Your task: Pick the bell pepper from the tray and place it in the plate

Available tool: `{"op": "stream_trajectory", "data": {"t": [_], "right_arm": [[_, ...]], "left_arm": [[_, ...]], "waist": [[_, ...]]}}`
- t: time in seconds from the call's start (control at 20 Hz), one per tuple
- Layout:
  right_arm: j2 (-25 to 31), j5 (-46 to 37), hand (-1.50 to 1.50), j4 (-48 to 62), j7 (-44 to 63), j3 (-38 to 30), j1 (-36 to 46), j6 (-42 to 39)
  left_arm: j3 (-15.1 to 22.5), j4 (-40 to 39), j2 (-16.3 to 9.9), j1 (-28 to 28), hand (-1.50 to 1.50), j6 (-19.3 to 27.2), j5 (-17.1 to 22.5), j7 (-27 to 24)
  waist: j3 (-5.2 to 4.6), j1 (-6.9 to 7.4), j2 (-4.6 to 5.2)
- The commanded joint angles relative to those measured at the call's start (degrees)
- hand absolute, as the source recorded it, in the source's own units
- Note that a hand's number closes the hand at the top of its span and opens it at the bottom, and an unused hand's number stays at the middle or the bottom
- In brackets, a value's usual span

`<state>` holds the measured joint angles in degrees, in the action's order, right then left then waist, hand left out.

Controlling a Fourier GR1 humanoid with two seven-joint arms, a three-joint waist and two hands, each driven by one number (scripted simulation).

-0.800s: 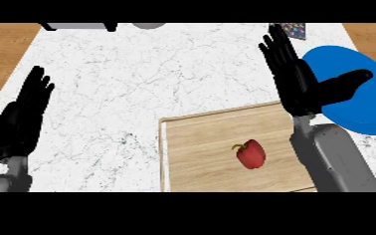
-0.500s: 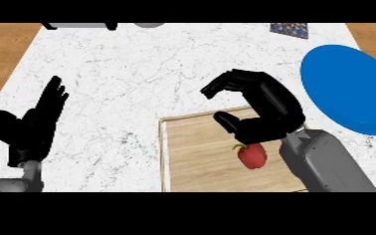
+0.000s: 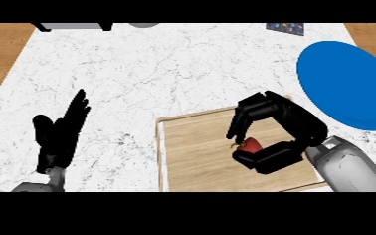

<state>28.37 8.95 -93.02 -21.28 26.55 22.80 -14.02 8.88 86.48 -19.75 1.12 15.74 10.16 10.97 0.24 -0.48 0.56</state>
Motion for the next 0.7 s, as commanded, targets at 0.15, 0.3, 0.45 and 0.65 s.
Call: {"op": "stream_trajectory", "data": {"t": [0.15,0.3,0.45,0.65], "right_arm": [[7.0,-4.9,-1.5,11.9,-26.9,2.9,-3.1,-17.4],[8.4,-18.8,-1.5,12.6,-30.9,5.6,-0.9,-9.0],[12.7,-24.6,-1.5,9.4,-31.2,4.5,0.2,-2.7],[11.5,-32.4,-1.5,8.5,-26.1,6.1,3.5,1.9]], "left_arm": [[1.9,-5.2,3.3,3.6,0.0,1.5,-2.5,-0.8],[4.5,-0.5,4.0,0.6,0.0,3.3,-4.5,1.2],[2.1,-2.7,3.0,1.3,0.0,1.7,-2.7,1.2],[4.2,-3.7,5.3,2.3,0.0,3.3,-5.4,1.1]], "waist": [[-0.05,0.9,0.39],[-0.02,1.76,-0.24],[-0.17,0.64,-0.56],[-0.24,0.54,-0.56]]}}
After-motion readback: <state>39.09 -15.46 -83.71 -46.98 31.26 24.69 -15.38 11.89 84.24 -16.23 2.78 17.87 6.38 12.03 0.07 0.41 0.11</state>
